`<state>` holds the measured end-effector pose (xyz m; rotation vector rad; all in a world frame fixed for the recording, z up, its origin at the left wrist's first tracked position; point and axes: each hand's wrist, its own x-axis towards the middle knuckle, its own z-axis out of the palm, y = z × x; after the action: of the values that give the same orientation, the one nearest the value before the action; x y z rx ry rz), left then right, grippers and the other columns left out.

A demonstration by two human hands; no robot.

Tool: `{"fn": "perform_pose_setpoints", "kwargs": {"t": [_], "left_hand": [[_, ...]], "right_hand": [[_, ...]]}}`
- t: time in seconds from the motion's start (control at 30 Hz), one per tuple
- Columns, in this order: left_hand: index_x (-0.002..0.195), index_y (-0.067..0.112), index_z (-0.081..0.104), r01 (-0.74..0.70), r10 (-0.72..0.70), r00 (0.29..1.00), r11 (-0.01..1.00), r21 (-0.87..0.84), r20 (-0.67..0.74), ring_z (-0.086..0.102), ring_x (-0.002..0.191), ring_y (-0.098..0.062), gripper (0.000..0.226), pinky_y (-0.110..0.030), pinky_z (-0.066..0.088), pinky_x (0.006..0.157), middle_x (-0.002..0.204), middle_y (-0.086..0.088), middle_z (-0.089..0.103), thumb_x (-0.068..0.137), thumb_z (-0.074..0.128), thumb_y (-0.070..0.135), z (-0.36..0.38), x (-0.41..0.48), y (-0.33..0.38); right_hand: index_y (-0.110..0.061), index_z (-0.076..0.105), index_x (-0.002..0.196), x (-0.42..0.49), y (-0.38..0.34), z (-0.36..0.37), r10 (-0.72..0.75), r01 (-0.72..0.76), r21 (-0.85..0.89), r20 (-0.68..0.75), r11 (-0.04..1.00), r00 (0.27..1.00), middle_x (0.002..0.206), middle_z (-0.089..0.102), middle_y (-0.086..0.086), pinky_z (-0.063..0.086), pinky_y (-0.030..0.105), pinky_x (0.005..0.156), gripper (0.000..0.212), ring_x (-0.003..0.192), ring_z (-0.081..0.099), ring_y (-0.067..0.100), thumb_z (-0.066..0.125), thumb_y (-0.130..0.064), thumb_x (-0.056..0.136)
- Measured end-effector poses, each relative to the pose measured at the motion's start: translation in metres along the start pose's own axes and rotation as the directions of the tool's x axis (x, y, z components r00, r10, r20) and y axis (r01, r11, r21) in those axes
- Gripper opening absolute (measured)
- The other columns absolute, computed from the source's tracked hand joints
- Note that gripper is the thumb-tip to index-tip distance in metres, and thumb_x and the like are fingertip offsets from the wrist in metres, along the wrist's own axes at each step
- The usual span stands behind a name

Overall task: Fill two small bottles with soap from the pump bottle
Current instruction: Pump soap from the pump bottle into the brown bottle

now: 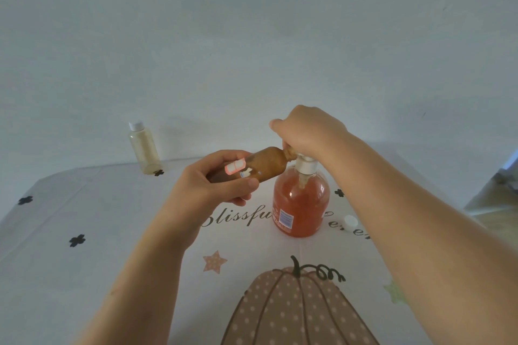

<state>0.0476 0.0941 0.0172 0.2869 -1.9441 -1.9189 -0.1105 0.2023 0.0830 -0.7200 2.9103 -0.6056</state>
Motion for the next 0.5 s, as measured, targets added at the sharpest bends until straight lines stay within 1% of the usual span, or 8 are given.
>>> {"fn": "perform_pose_setpoints", "kwargs": {"t": [0.07,0.13,0.2,0.27,0.4,0.5], "left_hand": [[0.101,0.018,0.075,-0.008,0.008,1.0,1.0,-0.013,-0.004,0.067,0.066,-0.022,0.038,-0.03,0.059,0.069,0.075,-0.007,0.069,0.064,0.081,0.01,0.001,0.0,0.001],[0.1,0.018,0.075,-0.021,0.021,1.0,1.0,-0.021,-0.008,0.067,0.066,-0.022,0.039,-0.029,0.06,0.069,0.075,-0.007,0.069,0.065,0.085,0.005,0.002,0.0,0.003],[0.099,0.018,0.075,-0.037,0.037,0.999,0.999,-0.027,-0.012,0.066,0.065,-0.022,0.034,-0.03,0.06,0.068,0.073,-0.006,0.069,0.07,0.082,0.003,0.004,-0.002,0.005],[0.098,0.018,0.075,-0.047,0.047,0.999,0.998,-0.029,-0.017,0.065,0.064,-0.022,0.032,-0.03,0.06,0.068,0.073,-0.006,0.069,0.072,0.08,0.0,0.004,-0.003,0.006],[0.096,0.02,0.076,-0.05,0.049,0.998,0.998,-0.024,-0.029,0.066,0.064,-0.022,0.033,-0.031,0.06,0.068,0.076,-0.007,0.07,0.067,0.084,0.004,0.004,-0.003,0.007],[0.099,0.018,0.075,-0.038,0.038,0.999,0.999,-0.015,-0.03,0.067,0.064,-0.023,0.032,-0.032,0.06,0.069,0.077,-0.007,0.07,0.072,0.082,0.002,0.004,-0.003,0.007]], "right_hand": [[-0.012,0.073,0.09,-0.001,-0.001,-0.002,-0.009,0.009,-0.002,-0.013,1.0,1.0,0.081,0.071,0.002,0.036,0.027,0.056,0.037,0.064,0.057,0.02,0.045,-0.035,0.097],[-0.012,0.072,0.088,-0.002,-0.003,-0.007,-0.02,0.02,-0.016,-0.036,1.0,0.999,0.074,0.068,0.002,0.036,0.027,0.056,0.037,0.061,0.056,0.019,0.045,-0.035,0.098],[-0.013,0.071,0.086,-0.002,-0.005,-0.012,-0.038,0.035,-0.048,-0.06,0.998,0.997,0.067,0.063,0.0,0.035,0.026,0.055,0.037,0.058,0.055,0.019,0.045,-0.035,0.099],[-0.013,0.071,0.087,-0.002,-0.006,-0.014,-0.051,0.045,-0.073,-0.075,0.996,0.996,0.068,0.062,0.0,0.036,0.026,0.055,0.037,0.058,0.055,0.018,0.045,-0.036,0.1],[-0.011,0.072,0.089,-0.003,-0.007,-0.014,-0.026,0.024,-0.047,-0.047,0.999,0.999,0.065,0.062,0.001,0.036,0.026,0.054,0.035,0.055,0.055,0.019,0.046,-0.032,0.098],[-0.011,0.073,0.091,-0.004,-0.006,-0.013,-0.01,0.01,-0.022,-0.024,1.0,1.0,0.065,0.063,0.002,0.037,0.026,0.054,0.036,0.053,0.055,0.019,0.045,-0.033,0.098]]}}
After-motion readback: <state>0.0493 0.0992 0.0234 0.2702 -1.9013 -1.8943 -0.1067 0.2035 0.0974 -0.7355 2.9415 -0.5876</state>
